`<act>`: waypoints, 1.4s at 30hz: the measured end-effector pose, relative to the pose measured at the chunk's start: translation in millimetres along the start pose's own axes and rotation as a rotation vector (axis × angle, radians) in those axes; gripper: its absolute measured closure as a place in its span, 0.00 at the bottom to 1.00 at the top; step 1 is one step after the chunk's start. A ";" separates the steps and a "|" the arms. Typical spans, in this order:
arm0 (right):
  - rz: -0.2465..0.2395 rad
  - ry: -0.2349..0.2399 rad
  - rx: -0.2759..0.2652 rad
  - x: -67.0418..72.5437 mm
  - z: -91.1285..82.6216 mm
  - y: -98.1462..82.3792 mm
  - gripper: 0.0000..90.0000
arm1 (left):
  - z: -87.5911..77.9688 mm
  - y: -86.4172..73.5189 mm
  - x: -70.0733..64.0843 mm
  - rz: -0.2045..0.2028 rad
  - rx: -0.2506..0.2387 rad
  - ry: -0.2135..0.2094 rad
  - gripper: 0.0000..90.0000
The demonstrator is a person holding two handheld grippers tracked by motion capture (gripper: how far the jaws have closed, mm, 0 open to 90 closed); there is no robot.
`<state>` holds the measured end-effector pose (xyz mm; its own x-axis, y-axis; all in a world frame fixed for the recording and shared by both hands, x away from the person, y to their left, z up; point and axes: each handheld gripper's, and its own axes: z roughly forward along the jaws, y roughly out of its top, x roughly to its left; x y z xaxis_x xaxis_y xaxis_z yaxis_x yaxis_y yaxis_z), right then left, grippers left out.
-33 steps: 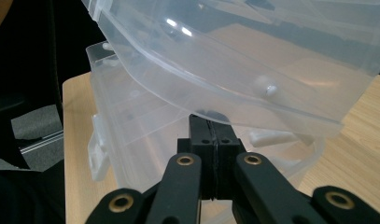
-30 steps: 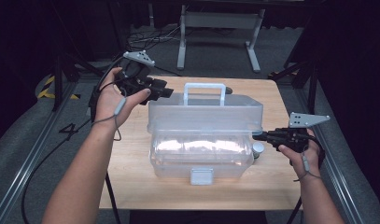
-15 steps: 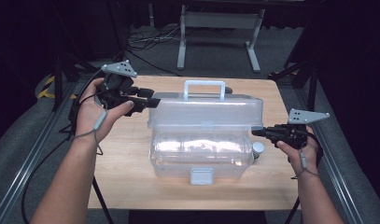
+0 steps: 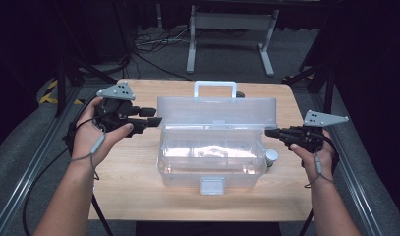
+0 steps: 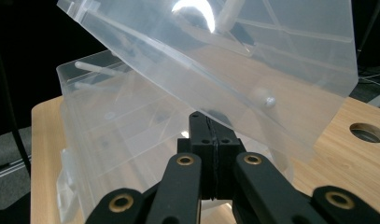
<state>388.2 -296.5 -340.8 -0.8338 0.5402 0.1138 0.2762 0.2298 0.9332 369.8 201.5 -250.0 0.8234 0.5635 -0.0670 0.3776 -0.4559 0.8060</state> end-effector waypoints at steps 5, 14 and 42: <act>0.017 -0.018 -0.018 -1.0 1.2 2.6 1.00 | 2.5 -15.1 -0.7 -0.014 -0.035 -0.006 0.69; 0.030 -0.040 -0.035 -1.8 2.0 4.2 1.00 | 11.8 -29.1 -4.4 -0.022 -0.108 -0.026 0.68; 0.023 -0.058 -0.054 1.3 3.3 2.2 1.00 | 54.4 -50.8 -7.8 -0.073 -0.205 0.040 0.99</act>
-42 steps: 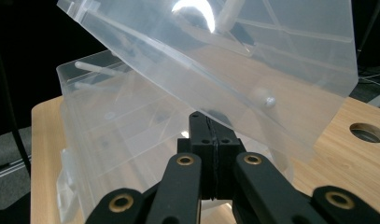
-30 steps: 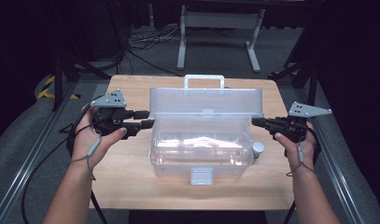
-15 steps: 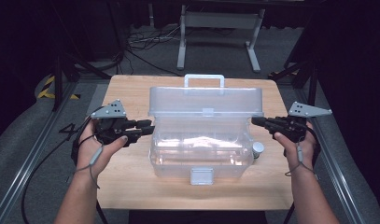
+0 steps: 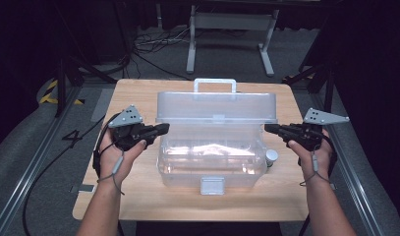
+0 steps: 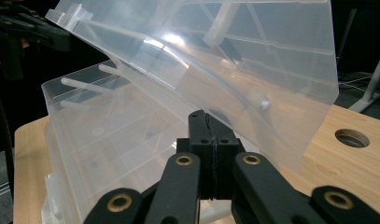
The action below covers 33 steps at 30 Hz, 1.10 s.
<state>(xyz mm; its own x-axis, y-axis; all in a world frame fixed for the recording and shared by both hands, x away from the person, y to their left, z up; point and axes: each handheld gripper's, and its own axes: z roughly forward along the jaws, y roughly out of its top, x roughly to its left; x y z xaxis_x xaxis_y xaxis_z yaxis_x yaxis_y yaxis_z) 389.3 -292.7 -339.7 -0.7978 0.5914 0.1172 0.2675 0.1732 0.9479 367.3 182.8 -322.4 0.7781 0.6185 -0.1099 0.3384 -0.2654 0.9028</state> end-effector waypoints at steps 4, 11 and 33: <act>0.003 -0.001 0.000 1.1 1.1 -0.9 1.00 | 6.2 -3.8 4.2 0.000 0.006 0.039 0.98; -0.005 -0.001 -0.003 4.9 2.8 -3.6 0.97 | 5.5 -4.4 9.8 -0.014 0.001 0.044 0.99; -0.003 -0.134 0.003 16.6 -18.5 -24.9 0.61 | 7.8 3.4 18.6 -0.030 0.023 -0.005 0.98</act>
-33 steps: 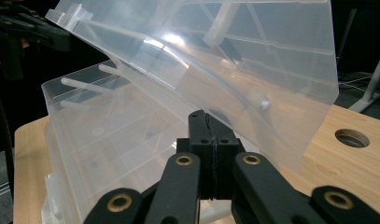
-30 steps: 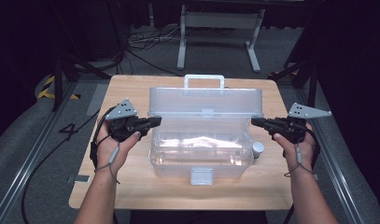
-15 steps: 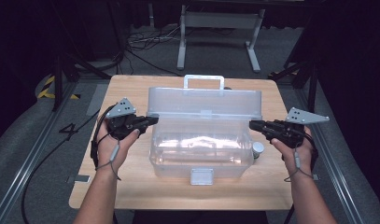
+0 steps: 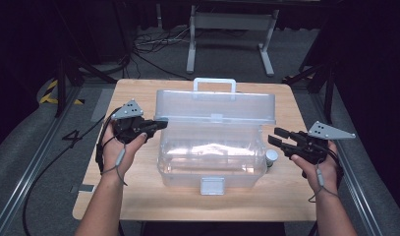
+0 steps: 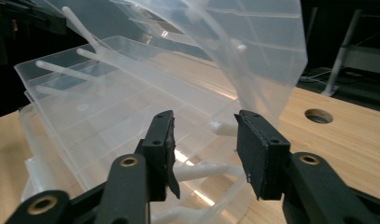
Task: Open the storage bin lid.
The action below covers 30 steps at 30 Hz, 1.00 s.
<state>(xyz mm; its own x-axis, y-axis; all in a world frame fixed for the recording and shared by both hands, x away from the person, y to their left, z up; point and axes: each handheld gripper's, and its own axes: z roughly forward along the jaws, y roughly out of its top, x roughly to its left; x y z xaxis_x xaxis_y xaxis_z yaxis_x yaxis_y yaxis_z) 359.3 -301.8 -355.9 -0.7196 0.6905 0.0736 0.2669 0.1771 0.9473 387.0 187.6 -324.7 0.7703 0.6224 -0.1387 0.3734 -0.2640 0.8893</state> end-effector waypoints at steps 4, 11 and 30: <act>-0.002 -0.048 0.002 2.3 -2.5 -3.2 0.59 | 0.1 1.3 1.2 0.002 0.000 -0.002 0.98; 0.006 -0.118 -0.017 5.2 -0.1 -3.0 0.58 | -0.1 2.6 2.2 0.011 0.011 0.000 0.99; -0.031 -0.228 -0.130 9.7 24.9 15.4 0.53 | 0.9 8.8 7.1 0.025 0.017 -0.011 0.99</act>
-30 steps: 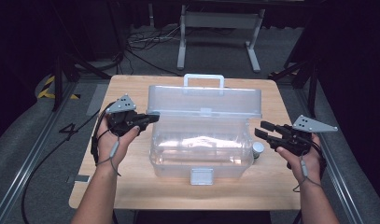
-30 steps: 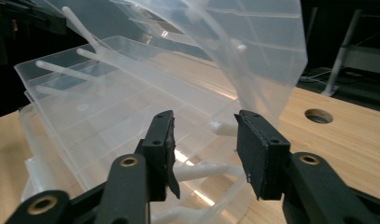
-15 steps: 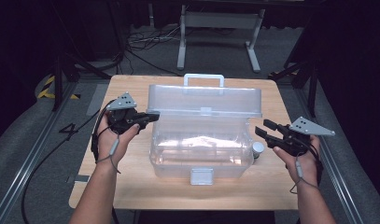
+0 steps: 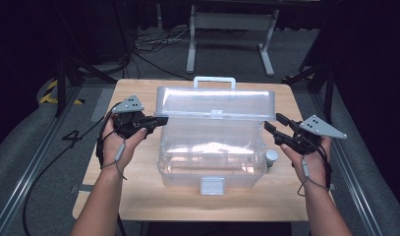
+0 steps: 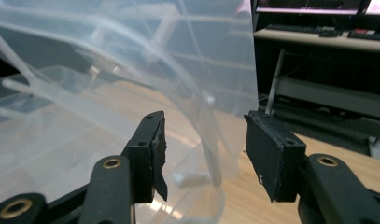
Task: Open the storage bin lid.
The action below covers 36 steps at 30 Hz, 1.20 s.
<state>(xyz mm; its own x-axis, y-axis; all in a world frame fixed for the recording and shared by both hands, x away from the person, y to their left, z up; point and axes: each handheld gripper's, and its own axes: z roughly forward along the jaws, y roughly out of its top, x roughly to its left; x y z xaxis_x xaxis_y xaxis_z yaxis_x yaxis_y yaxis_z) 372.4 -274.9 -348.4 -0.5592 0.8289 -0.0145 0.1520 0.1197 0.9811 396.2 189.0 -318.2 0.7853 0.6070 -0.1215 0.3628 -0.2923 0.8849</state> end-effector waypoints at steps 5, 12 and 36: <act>0.006 -0.028 0.014 0.8 8.1 4.3 0.53 | 0.0 0.4 0.0 -0.001 0.001 -0.001 0.99; 0.012 -0.049 0.018 2.3 20.6 10.9 0.53 | -0.2 0.2 0.1 -0.001 0.003 -0.003 0.99; 0.027 -0.112 0.024 7.1 42.0 15.9 0.55 | 0.1 -0.2 -0.5 0.002 0.002 -0.005 0.99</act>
<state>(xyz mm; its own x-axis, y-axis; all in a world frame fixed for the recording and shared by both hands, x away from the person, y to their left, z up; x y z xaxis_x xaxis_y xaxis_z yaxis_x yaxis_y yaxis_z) 405.1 -244.2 -341.0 -0.4602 0.8877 -0.0111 0.1862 0.1087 0.9765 395.8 188.7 -318.4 0.7886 0.6027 -0.1220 0.3622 -0.2949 0.8842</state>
